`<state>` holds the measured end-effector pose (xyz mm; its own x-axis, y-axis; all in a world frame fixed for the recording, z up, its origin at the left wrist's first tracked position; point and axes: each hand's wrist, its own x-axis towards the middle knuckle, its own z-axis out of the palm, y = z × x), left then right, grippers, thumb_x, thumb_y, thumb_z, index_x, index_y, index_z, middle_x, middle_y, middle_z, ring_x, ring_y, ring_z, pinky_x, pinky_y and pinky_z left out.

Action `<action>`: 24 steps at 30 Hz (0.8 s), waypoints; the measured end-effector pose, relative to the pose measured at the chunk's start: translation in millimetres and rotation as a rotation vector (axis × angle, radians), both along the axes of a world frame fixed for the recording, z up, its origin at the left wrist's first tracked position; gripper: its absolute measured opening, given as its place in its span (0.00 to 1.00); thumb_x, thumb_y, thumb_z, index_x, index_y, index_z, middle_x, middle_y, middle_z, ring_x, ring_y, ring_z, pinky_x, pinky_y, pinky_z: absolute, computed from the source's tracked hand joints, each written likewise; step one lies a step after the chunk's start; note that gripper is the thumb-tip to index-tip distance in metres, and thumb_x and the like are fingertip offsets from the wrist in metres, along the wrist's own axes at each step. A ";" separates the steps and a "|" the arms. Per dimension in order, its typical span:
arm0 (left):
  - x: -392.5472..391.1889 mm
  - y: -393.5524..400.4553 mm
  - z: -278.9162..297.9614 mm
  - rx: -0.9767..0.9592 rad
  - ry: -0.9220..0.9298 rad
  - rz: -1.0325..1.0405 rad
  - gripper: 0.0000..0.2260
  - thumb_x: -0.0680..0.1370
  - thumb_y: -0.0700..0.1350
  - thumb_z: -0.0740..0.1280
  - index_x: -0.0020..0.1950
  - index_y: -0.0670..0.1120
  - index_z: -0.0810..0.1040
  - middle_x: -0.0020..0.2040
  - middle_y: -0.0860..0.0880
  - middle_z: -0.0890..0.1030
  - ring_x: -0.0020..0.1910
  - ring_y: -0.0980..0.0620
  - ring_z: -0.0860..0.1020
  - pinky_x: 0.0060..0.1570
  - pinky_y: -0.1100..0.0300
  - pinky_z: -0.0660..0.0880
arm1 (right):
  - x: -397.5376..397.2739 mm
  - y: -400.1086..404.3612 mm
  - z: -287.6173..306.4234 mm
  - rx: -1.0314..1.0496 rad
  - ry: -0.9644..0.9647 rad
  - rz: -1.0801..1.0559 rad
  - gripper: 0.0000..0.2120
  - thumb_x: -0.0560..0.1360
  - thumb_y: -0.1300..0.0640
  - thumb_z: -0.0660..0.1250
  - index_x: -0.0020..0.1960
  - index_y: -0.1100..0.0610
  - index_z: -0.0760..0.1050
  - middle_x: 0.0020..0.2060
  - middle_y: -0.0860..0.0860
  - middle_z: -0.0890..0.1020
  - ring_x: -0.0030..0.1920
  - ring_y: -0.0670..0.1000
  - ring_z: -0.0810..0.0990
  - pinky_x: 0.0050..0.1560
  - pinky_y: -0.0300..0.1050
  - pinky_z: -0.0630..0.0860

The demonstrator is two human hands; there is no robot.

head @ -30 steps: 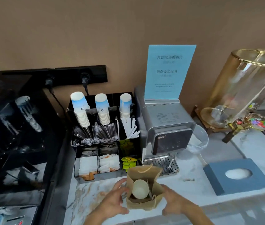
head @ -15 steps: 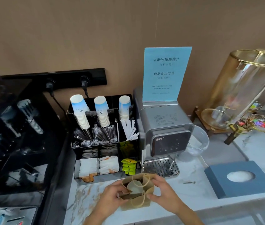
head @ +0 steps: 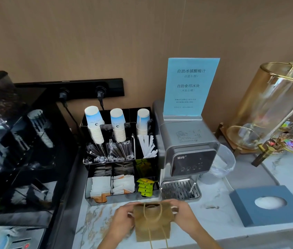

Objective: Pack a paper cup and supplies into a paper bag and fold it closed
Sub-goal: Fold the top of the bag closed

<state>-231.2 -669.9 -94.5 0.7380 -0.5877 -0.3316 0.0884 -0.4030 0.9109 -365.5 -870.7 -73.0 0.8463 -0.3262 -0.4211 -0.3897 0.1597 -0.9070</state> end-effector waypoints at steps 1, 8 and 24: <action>1.7 1.4 -2.1 -0.038 0.042 0.047 0.25 0.68 0.21 0.67 0.39 0.53 0.88 0.42 0.51 0.86 0.45 0.40 0.82 0.52 0.40 0.80 | -3.1 -1.5 -0.1 -0.059 -0.020 -0.020 0.04 0.70 0.76 0.67 0.44 0.71 0.78 0.47 0.62 0.82 0.40 0.57 0.80 0.36 0.46 0.80; 0.0 14.1 20.1 -0.214 0.124 0.124 0.10 0.69 0.26 0.68 0.40 0.41 0.77 0.47 0.43 0.86 0.33 0.51 0.75 0.38 0.54 0.71 | -9.9 -1.5 -5.5 -0.218 -0.188 -0.102 0.16 0.67 0.78 0.64 0.46 0.63 0.83 0.44 0.57 0.85 0.45 0.54 0.82 0.38 0.43 0.77; 6.3 13.6 33.5 0.157 -0.234 -0.453 0.12 0.69 0.44 0.67 0.45 0.61 0.82 0.62 0.68 0.76 0.67 0.66 0.68 0.72 0.51 0.60 | 17.8 15.5 25.4 -0.859 0.127 0.398 0.15 0.67 0.40 0.70 0.46 0.39 0.65 0.54 0.40 0.79 0.56 0.46 0.75 0.57 0.46 0.73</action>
